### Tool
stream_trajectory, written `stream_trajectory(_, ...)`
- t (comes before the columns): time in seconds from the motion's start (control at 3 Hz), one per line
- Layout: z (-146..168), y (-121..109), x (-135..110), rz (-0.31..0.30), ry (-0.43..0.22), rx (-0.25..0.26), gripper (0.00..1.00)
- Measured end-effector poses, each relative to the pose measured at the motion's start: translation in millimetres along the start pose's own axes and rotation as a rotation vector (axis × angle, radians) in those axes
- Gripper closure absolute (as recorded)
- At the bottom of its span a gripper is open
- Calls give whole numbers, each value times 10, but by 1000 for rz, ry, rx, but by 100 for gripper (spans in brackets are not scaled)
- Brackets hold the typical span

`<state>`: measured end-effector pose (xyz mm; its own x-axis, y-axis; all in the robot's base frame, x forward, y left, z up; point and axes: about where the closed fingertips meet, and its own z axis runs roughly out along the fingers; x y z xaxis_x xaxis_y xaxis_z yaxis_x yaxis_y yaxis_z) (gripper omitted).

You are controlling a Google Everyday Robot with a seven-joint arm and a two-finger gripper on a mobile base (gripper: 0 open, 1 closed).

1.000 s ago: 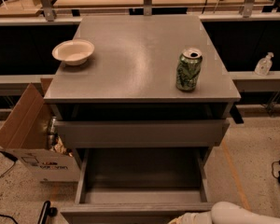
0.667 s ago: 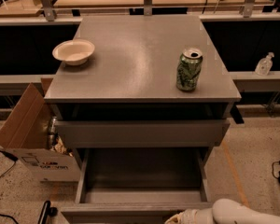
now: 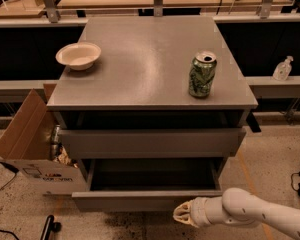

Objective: Close middle drawer

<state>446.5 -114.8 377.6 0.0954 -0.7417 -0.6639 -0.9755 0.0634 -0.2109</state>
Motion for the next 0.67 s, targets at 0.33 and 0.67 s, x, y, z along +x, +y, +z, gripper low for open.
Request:
stream_trajectory(0.33,0,0,0,0,0,0,100)
stream_trajectory(0.67,103,-116,3,4,23,13,100)
